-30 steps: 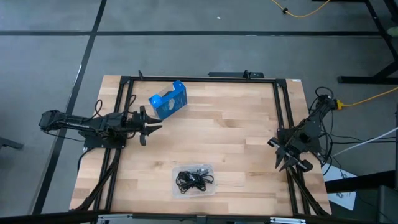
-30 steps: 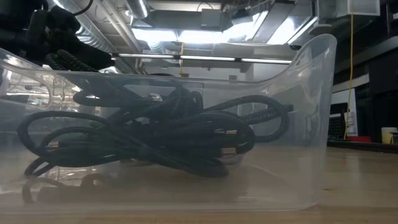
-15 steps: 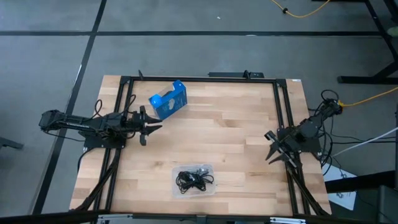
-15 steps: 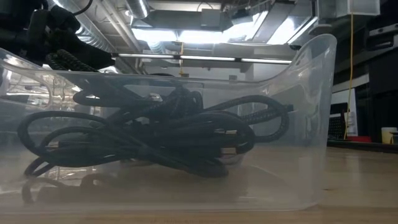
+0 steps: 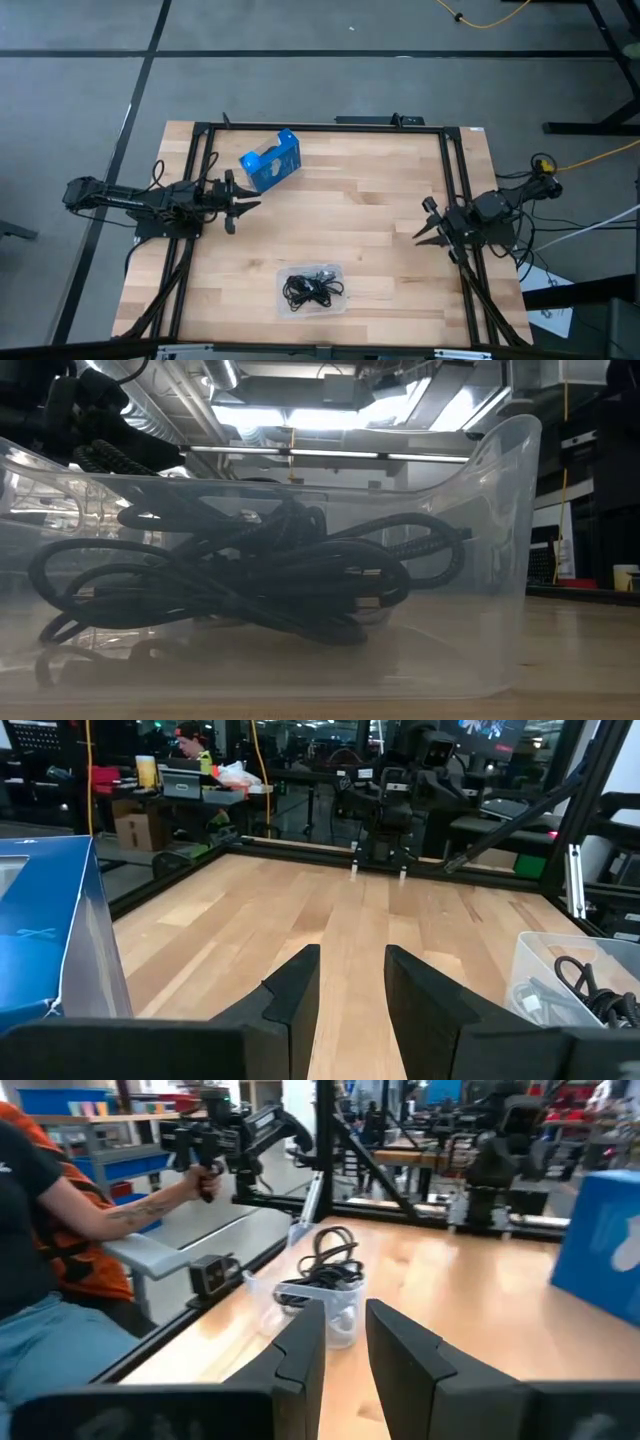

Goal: Pick and place USB-C Cables
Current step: Return to Home Position

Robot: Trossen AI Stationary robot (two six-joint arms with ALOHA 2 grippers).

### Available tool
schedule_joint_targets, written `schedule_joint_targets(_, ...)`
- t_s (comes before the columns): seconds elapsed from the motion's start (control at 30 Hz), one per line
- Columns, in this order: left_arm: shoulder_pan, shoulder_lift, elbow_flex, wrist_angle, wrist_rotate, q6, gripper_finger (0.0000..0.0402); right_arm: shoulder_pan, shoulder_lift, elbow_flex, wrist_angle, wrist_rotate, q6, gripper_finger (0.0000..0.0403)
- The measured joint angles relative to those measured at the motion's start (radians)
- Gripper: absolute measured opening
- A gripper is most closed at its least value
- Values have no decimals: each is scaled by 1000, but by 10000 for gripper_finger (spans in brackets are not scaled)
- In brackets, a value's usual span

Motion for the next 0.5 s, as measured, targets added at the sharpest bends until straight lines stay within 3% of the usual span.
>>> schedule_joint_targets(0.5,0,1,0,-60,0,0,108,-122,0,0,-51,0,30,80)
